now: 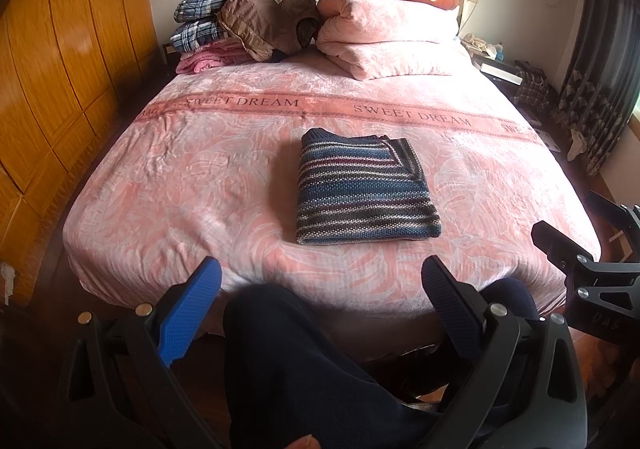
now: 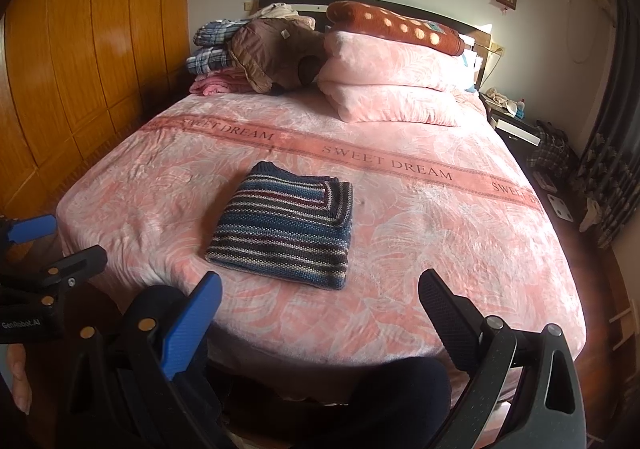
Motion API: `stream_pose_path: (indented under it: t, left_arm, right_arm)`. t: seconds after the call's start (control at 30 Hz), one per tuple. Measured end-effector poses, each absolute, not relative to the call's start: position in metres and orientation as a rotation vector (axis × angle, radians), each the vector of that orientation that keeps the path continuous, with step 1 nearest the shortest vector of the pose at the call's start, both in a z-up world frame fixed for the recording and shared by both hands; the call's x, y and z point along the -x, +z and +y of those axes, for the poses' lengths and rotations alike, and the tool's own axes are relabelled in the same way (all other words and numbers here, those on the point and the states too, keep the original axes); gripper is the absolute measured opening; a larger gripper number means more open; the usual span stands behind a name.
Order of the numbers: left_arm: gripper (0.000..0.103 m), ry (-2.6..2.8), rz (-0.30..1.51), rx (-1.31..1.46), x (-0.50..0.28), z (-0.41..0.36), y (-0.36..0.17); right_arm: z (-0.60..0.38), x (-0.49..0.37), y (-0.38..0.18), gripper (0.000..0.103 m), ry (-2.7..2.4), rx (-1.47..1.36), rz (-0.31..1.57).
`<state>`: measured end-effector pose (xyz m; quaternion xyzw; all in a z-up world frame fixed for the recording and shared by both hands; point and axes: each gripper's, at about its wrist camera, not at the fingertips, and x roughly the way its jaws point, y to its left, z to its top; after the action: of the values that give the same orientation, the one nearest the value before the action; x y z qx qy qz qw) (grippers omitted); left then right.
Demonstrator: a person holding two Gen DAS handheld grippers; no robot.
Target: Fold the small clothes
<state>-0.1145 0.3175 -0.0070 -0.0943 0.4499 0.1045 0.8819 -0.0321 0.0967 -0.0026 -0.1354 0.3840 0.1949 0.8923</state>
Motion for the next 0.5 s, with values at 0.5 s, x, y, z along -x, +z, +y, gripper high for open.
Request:
stream_pose_path:
  t: [0.5]
  left_arm:
    - [0.100,0.219,0.939,0.200,0.1148,0.3169,-0.0076]
  right_arm:
    - [0.0994,0.0304,-0.0062,0.099,0.407,0.282,0.800]
